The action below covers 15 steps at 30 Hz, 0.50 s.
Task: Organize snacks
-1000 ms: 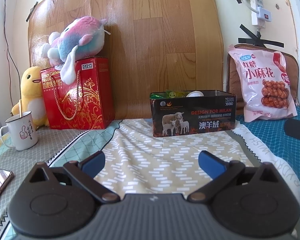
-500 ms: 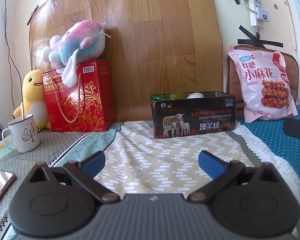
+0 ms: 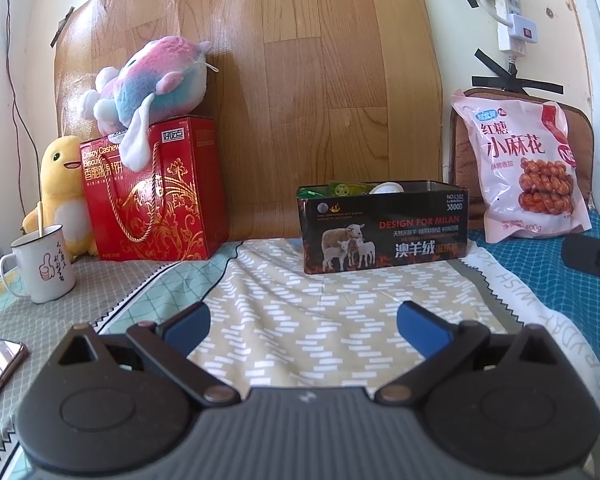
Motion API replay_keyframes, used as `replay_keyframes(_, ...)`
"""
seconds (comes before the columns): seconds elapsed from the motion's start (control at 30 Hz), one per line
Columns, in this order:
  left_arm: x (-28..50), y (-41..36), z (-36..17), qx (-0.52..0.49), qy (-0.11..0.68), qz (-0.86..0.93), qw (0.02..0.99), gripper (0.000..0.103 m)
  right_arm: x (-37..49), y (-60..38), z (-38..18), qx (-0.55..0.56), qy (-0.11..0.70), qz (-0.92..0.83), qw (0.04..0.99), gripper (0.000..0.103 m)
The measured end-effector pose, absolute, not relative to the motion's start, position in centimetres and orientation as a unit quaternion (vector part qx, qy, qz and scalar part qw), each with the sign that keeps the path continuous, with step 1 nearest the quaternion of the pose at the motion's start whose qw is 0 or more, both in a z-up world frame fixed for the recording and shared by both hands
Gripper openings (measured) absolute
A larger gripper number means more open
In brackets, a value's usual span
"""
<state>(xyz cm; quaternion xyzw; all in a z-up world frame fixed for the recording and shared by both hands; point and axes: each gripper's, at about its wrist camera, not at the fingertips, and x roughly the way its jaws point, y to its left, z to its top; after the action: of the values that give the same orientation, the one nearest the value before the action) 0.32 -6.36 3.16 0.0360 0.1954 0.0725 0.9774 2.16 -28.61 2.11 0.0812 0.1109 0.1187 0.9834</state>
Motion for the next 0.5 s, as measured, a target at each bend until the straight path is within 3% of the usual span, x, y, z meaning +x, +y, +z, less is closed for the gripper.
replay_keyframes(0.5, 0.36, -6.29, 3.14, 0.033, 0.197, 0.070, 0.977, 0.103, 2.18, -28.67, 1.89, 0.085, 0.114, 0.118, 0.983, 0.103)
